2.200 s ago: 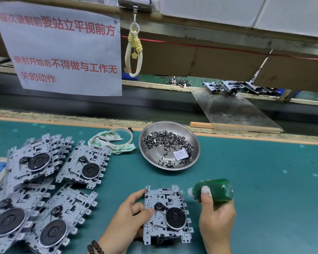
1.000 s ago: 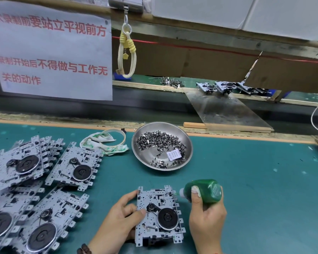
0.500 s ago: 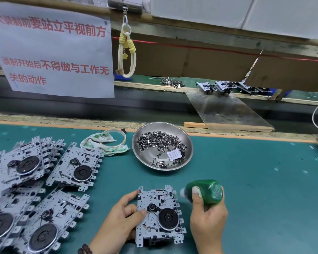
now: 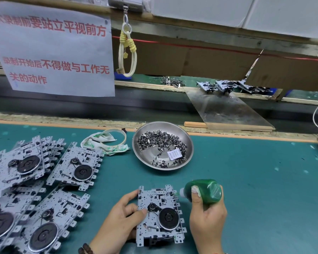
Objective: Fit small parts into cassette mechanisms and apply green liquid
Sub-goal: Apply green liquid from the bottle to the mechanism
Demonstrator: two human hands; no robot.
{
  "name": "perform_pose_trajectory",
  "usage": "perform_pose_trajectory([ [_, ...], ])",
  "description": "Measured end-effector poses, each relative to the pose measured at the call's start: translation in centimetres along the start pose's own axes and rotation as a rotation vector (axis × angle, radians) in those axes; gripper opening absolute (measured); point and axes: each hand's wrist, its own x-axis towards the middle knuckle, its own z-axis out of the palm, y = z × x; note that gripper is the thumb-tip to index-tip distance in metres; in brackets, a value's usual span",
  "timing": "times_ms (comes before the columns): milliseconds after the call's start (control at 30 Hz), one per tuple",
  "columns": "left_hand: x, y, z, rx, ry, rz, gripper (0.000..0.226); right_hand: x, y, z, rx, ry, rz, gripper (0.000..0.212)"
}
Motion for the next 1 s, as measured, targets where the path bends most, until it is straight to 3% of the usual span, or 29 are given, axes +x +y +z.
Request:
perform_pose_trajectory([
  [400, 0.28, -0.25, -0.23, 0.016, 0.001, 0.008, 0.043, 0.03, -0.01, -0.01, -0.015, 0.007, -0.009, 0.037],
  [700, 0.45, -0.49, -0.43, 0.036, 0.001, 0.014, 0.043, -0.04, 0.11, -0.04, 0.000, 0.023, 0.027, 0.056],
  [833, 0.54, -0.58, -0.43, 0.018, 0.000, 0.008, 0.042, -0.04, 0.03, 0.06, 0.019, 0.012, 0.061, 0.046],
  [1000, 0.48, -0.59, -0.48, 0.025, -0.001, 0.009, 0.043, -0.13, 0.06, 0.17, 0.027, -0.008, 0.068, 0.050],
])
